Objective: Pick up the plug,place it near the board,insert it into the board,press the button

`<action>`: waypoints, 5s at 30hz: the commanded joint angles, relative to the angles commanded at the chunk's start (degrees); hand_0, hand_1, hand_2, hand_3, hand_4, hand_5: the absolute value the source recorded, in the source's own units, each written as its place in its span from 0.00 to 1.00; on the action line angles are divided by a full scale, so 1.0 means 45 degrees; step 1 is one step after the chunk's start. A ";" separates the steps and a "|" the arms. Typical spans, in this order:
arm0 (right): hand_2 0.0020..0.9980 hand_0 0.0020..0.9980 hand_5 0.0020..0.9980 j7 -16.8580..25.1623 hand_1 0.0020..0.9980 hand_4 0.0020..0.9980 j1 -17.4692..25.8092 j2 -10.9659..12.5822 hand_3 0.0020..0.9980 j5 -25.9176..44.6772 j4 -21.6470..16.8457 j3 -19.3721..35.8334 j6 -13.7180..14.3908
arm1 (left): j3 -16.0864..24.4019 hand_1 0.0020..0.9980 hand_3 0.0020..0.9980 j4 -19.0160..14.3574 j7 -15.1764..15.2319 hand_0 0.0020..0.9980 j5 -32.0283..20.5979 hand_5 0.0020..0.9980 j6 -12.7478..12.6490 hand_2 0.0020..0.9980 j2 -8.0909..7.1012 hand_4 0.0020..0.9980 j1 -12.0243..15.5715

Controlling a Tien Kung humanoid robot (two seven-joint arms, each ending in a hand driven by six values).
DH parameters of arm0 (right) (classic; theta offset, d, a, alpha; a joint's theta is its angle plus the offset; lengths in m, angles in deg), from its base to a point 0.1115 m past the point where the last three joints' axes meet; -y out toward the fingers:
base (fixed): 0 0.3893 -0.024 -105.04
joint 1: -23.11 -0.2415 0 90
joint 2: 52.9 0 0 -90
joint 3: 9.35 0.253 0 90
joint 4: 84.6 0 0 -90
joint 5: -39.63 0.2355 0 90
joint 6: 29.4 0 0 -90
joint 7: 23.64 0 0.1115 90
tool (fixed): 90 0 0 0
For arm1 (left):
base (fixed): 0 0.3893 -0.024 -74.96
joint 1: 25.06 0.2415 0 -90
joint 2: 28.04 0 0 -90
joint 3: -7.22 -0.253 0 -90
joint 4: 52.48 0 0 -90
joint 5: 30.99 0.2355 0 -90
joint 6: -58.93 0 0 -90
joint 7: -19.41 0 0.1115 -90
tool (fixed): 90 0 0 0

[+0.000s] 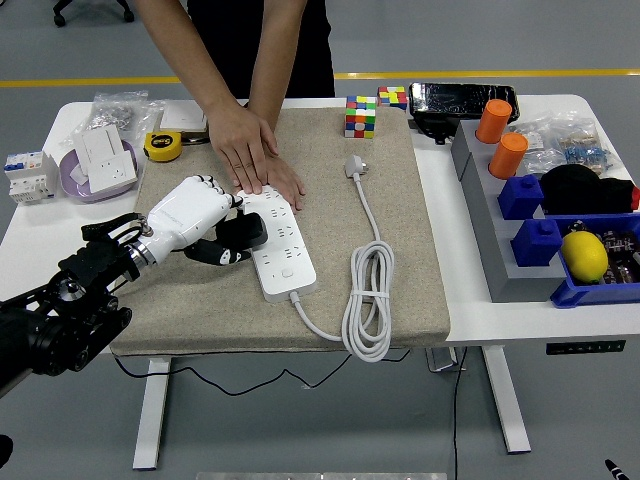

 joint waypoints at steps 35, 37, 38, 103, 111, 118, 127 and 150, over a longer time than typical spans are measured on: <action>0.77 0.86 1.00 0.0026 0.79 1.00 0.0000 0.0034 0.81 0.0008 0.0000 0.0090 -0.0002 | -0.0259 0.81 0.81 0.0009 -0.0289 0.70 0.0477 0.24 0.0452 0.79 -0.0084 0.86 -0.0124; 0.77 0.86 1.00 0.0030 0.79 1.00 0.0002 0.0035 0.81 0.0020 0.0000 0.0085 0.0000 | -0.0261 0.81 0.81 0.0013 -0.0286 0.70 0.0478 0.24 0.0468 0.79 -0.0092 0.86 -0.0125; 0.77 0.86 1.00 0.0030 0.79 1.00 0.0004 0.0035 0.81 0.0025 0.0000 0.0083 0.0001 | -0.0257 0.81 0.81 0.0012 -0.0283 0.70 0.0474 0.24 0.0473 0.79 -0.0096 0.86 -0.0124; 0.77 0.86 1.00 0.0089 0.79 1.00 0.0275 -0.0136 0.81 0.0000 0.0000 0.0412 0.0051 | 0.6650 1.00 1.00 -0.9623 -0.4765 1.00 -0.6634 1.00 0.6918 1.00 0.0906 1.00 0.6648; 0.77 0.85 1.00 0.0071 0.79 1.00 0.0306 -0.0143 0.81 -0.0038 0.0000 0.0466 0.0050 | 0.6672 1.00 1.00 -0.9506 -0.4917 1.00 -0.5799 1.00 0.7045 1.00 0.0843 1.00 0.6758; 0.77 0.85 1.00 0.0098 0.79 1.00 0.0251 -0.0124 0.81 0.0005 0.0000 0.0437 0.0058 | 0.6072 1.00 1.00 -0.9483 -0.4980 1.00 -0.5382 1.00 0.7096 1.00 0.0611 1.00 0.6535; 0.77 0.85 1.00 0.0071 0.79 1.00 0.0271 -0.0107 0.81 -0.0042 0.0000 0.0445 0.0057 | 0.5360 1.00 1.00 -0.9291 -0.5013 1.00 -0.4335 1.00 0.7019 1.00 0.0354 1.00 0.6075; 0.77 0.85 1.00 0.0055 0.79 1.00 0.0227 -0.0038 0.81 -0.0021 0.0000 0.0384 0.0067 | 0.4010 1.00 0.98 -0.8983 -0.5254 1.00 -0.2603 1.00 0.6839 1.00 -0.0026 1.00 0.5014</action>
